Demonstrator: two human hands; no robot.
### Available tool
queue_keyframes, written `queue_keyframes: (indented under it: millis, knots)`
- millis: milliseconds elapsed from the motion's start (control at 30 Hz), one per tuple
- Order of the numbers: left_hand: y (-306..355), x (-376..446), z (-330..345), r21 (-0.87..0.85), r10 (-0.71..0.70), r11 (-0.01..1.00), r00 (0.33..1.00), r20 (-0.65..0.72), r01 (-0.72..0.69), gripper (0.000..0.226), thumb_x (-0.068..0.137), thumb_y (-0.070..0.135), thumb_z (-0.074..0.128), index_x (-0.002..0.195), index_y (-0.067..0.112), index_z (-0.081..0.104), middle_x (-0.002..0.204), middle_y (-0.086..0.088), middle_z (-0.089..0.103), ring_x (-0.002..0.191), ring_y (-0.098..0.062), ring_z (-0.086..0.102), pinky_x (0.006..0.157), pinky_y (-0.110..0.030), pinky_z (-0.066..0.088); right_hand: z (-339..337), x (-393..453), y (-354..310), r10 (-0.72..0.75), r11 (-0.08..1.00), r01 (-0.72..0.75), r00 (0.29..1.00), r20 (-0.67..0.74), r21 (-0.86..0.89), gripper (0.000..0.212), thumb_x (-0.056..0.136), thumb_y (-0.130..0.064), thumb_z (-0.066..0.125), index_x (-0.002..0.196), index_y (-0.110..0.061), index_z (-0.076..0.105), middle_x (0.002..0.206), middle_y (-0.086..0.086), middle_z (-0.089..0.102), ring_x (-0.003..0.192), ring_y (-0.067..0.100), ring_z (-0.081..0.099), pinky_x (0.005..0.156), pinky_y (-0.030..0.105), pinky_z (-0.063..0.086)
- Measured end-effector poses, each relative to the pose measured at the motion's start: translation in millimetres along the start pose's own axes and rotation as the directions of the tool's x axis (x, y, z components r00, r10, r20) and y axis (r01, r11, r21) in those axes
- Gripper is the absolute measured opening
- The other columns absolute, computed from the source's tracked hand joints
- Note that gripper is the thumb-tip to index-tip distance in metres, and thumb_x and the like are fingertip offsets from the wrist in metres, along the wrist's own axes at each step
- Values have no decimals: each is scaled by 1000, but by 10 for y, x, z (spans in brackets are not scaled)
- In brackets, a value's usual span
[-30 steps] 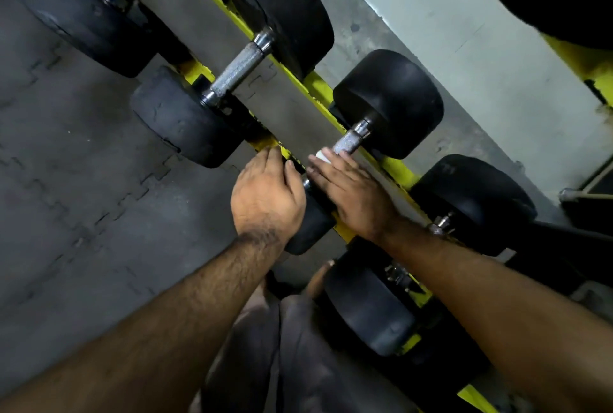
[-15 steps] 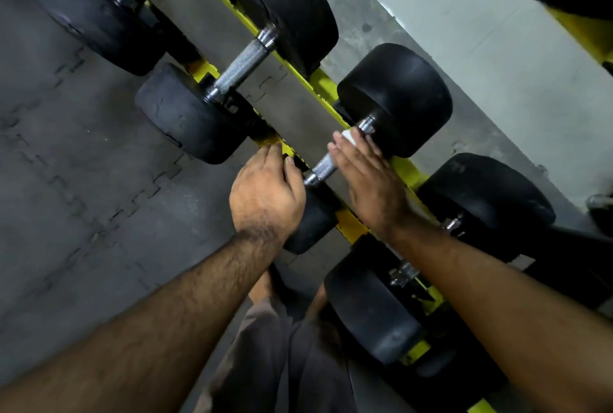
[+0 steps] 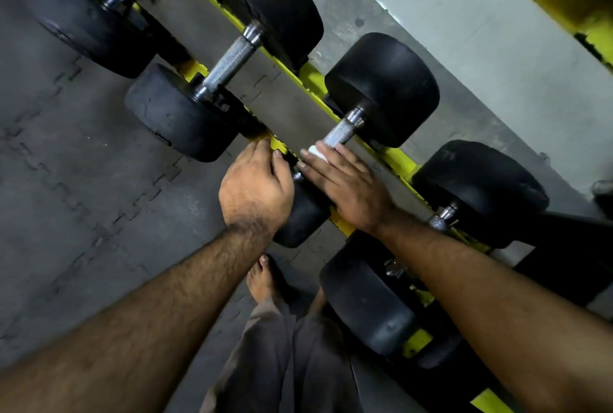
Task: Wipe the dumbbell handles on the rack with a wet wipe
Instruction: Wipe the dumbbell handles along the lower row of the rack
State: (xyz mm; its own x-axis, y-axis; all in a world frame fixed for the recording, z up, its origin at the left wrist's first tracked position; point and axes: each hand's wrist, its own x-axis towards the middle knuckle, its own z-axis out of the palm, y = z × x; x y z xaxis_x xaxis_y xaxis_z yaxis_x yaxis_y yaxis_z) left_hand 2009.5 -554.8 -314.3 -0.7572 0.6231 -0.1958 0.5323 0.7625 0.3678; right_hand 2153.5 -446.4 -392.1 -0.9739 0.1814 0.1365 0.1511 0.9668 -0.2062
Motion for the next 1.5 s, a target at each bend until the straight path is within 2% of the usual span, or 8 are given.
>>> queue_keyframes:
  millis: [167, 500, 667, 1033, 1133, 1300, 1400, 1500]
  knots:
    - [5, -6, -14, -8, 8, 1000, 1000, -4, -8, 37, 96, 36, 33, 112, 16, 60, 112, -1, 64, 104, -24, 58, 73, -35, 40, 11, 107, 17, 447, 891, -453, 870, -210, 22, 60, 93, 6, 51, 150, -7, 41, 159, 10, 35, 149, 31, 27, 122, 43, 24]
    - [3, -13, -2, -9, 7, 1000, 1000, -15, -7, 32, 99, 33, 38, 115, 16, 60, 117, 0, 64, 106, -24, 58, 74, -33, 40, 10, 113, 15, 394, 919, -393, 899, -191, 42, 60, 92, 6, 48, 151, -5, 39, 159, 12, 34, 150, 32, 25, 121, 46, 24]
    - [9, -15, -13, -2, 7, 1000, 1000, -8, -7, 33, 100, 33, 38, 119, 16, 60, 119, 0, 63, 108, -23, 58, 76, -34, 43, 9, -6, 147, 125, 989, -132, 988, -92, -72, 55, 98, -1, 39, 151, -10, 39, 159, 7, 36, 149, 29, 28, 120, 44, 28]
    - [1, -12, -27, 10, 28, 1000, 1000, 12, -28, 33, 98, 33, 39, 117, 15, 60, 114, -2, 63, 103, -25, 59, 72, -32, 38, -169, 79, -131, 446, 858, -367, 879, -167, 360, 47, 99, 0, 32, 141, -1, 52, 148, 13, 50, 145, 27, 38, 116, 36, 36]
    - [9, -9, -37, 5, 20, 1000, 999, 26, -21, 38, 96, 35, 35, 118, 14, 59, 116, -3, 63, 105, -26, 58, 75, -35, 43, -285, 68, -393, 722, 600, -506, 675, -148, 620, 45, 98, -4, 40, 142, 0, 50, 143, 14, 55, 134, 23, 51, 110, 26, 41]
    - [15, -15, -36, 13, 13, 1000, 1000, 28, -13, 39, 95, 36, 35, 117, 14, 59, 115, -3, 62, 103, -27, 58, 73, -37, 43, -206, 335, -342, 927, -349, -303, 24, 374, 887, 35, 99, 4, 49, 133, 0, 56, 120, 12, 63, 113, 22, 60, 99, 34, 52]
    - [20, -14, -34, -4, 16, 1000, 1000, 15, -16, 40, 95, 36, 34, 117, 14, 59, 115, -4, 63, 104, -28, 59, 73, -37, 44, -188, 504, -247, 725, -689, -17, 8, 689, 725, 20, 100, 1, 47, 113, -3, 62, 117, 18, 60, 123, 35, 58, 89, 37, 55]
    - [9, -19, -33, -9, 24, 1000, 1000, 7, -24, 41, 96, 35, 35, 121, 14, 59, 119, -3, 63, 107, -27, 58, 77, -37, 45, -252, 631, -149, 628, -774, -37, 87, 773, 633, 23, 101, 1, 40, 110, -5, 60, 137, 25, 55, 132, 37, 51, 89, 37, 52]
